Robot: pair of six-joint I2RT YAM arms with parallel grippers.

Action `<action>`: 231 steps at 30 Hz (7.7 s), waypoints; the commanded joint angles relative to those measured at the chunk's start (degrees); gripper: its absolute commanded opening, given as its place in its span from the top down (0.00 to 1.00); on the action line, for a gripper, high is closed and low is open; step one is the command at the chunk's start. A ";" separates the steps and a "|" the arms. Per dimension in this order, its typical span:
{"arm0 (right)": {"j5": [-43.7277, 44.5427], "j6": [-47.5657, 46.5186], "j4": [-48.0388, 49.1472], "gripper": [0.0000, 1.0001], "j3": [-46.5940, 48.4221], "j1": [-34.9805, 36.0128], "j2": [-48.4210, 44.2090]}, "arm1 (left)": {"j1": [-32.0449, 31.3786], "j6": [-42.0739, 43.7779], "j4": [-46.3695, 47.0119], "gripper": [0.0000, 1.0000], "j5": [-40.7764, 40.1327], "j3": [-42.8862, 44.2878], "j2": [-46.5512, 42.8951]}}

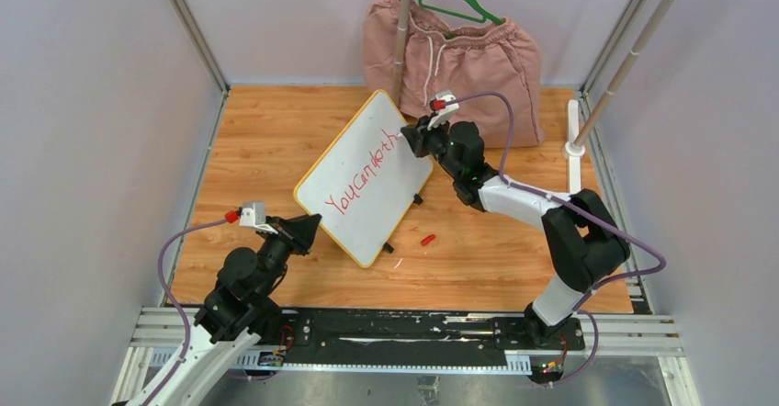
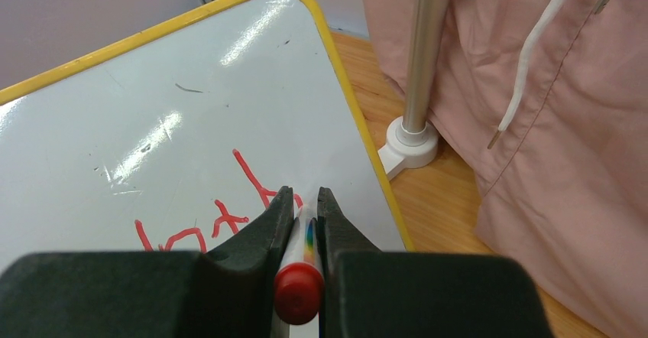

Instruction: Write a sentence on the whiteboard

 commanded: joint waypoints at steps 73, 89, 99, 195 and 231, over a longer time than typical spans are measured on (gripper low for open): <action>-0.87 0.18 -1.27 1.00 7.72 -1.13 1.64 | -0.12 3.21 -2.91 1.00 -0.52 0.33 -3.46; -1.49 1.12 -1.39 1.00 7.35 -0.87 3.67 | -0.13 3.32 -2.92 1.00 -0.53 0.51 -3.47; -1.62 1.32 -1.67 1.00 6.61 -0.57 4.01 | -0.12 3.42 -2.85 1.00 -0.55 0.45 -3.46; 0.60 1.44 -1.01 1.00 1.11 -2.49 5.42 | -0.18 3.79 -2.57 1.00 0.08 0.50 -3.63; 1.57 2.05 -2.16 1.00 0.57 -0.99 -0.64 | -0.12 3.74 -2.72 1.00 0.18 0.48 -3.72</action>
